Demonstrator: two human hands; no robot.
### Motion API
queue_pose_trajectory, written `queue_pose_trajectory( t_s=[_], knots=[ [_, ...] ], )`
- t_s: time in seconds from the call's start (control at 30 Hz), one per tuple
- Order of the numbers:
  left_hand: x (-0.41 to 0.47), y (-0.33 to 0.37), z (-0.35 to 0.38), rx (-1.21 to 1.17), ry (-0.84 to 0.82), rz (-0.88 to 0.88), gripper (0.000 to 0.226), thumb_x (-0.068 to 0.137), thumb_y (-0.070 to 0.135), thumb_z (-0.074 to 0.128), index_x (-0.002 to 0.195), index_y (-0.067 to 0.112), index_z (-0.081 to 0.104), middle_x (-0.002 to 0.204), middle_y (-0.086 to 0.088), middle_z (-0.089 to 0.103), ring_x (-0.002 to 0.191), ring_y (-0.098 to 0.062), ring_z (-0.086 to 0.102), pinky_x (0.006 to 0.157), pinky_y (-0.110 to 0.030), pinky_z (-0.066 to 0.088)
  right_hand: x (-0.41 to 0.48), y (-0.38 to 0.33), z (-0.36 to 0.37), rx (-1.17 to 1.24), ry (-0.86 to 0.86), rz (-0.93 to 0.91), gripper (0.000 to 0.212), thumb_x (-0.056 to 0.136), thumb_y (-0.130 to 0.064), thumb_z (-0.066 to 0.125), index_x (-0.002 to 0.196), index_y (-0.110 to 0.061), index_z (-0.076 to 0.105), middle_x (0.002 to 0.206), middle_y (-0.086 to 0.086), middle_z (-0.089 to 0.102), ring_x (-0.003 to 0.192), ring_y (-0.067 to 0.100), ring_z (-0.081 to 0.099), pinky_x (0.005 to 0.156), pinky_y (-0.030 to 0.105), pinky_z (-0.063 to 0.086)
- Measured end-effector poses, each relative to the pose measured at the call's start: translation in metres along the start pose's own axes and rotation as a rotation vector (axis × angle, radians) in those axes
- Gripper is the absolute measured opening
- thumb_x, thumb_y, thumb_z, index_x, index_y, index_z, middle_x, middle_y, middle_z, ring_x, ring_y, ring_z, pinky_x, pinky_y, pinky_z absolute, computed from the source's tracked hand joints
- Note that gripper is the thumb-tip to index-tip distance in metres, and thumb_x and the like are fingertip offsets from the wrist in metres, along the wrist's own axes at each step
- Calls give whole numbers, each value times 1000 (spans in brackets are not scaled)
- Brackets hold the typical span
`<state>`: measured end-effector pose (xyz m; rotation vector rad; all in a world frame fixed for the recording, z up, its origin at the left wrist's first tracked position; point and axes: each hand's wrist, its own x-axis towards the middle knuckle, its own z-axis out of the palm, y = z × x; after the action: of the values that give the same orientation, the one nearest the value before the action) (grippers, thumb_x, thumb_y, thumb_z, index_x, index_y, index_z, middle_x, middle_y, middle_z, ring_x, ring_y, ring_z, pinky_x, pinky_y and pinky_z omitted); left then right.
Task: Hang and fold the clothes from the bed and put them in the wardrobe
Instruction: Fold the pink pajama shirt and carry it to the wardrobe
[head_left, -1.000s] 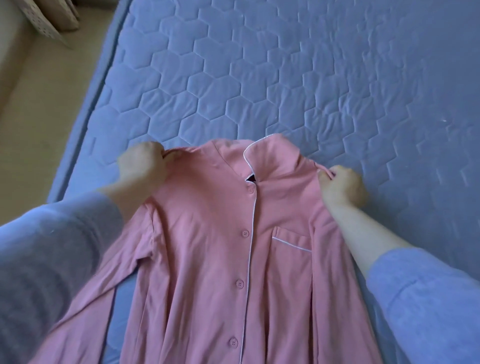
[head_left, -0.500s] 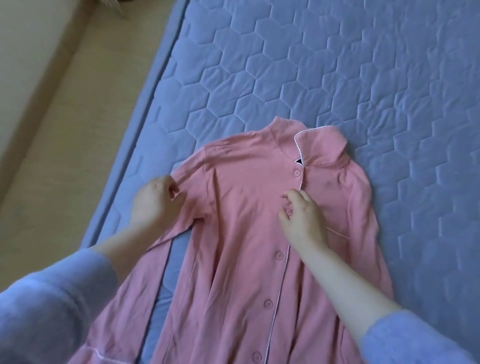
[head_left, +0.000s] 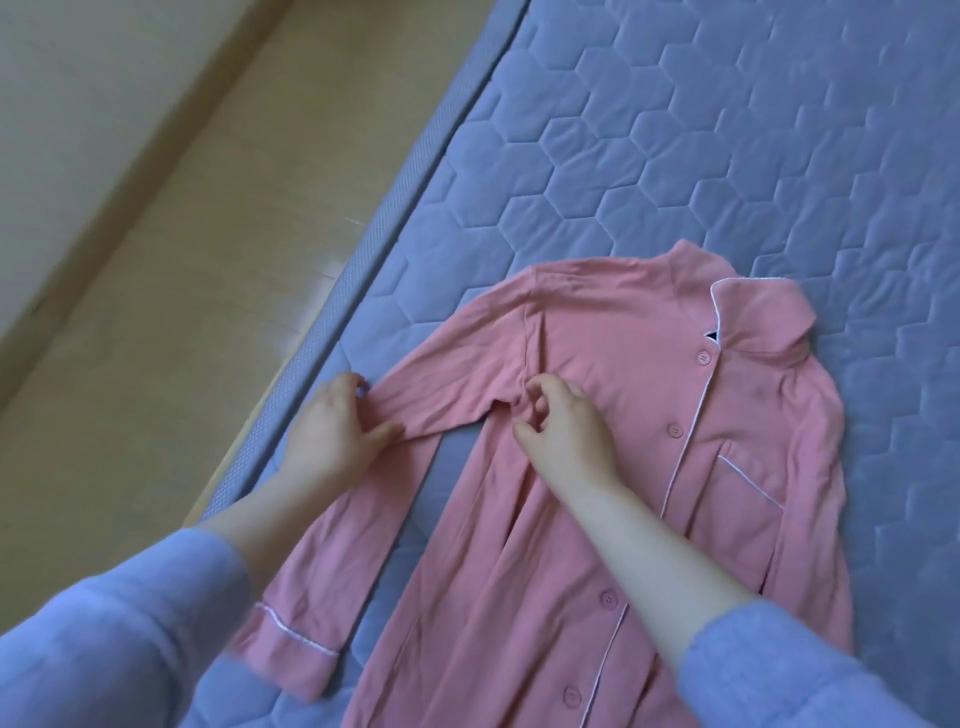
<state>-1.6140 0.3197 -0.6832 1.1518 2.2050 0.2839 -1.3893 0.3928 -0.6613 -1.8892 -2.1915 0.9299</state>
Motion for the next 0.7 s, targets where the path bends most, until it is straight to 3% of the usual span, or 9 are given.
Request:
queue_pose_trajectory(
  t_s=[0.13,0.23,0.33,0.43,0.53,0.7],
  knots=[
    [4,-3,-4,-79,-46,-67,51,72,50,77,107,21,54,94,6,61,91,-22,60,70,-33,46,10,-6,10,-113,20,4,29,79,-26,71,103,-18,56,106,6,60,97,29,60,79,36,49],
    [2,-3,-7,-107,-28,2,37,77,48,73,83,17,54,73,2,59,73,-22,57,64,-38,46,18,-10,11,-135,62,14,15,81,-22,65,81,-23,51,93,6,62,89,30,60,70,33,41],
    [7,-3,-22,-95,2,84,31,82,39,70,74,13,54,66,-1,56,69,-25,54,60,-38,40,24,-18,9,-113,83,26,13,80,-21,62,74,-22,51,86,7,65,85,31,60,68,34,40],
    [24,1,-48,-59,99,150,23,82,29,70,74,16,53,66,-1,55,72,-31,55,57,-36,36,32,-32,9,-53,127,11,9,80,-20,62,72,-15,61,76,6,67,77,30,60,63,33,39],
    [48,9,-73,0,235,200,12,83,26,68,84,17,59,80,-9,65,79,-34,59,61,-36,40,39,-50,16,67,94,-4,7,79,-14,62,76,-12,67,72,6,69,72,28,63,65,35,48],
    [76,20,-80,84,289,253,12,91,22,56,96,12,59,98,-13,63,89,-35,59,69,-39,43,48,-59,36,209,-125,41,23,83,-5,60,102,-9,72,92,9,73,83,25,68,82,35,53]
  ],
)
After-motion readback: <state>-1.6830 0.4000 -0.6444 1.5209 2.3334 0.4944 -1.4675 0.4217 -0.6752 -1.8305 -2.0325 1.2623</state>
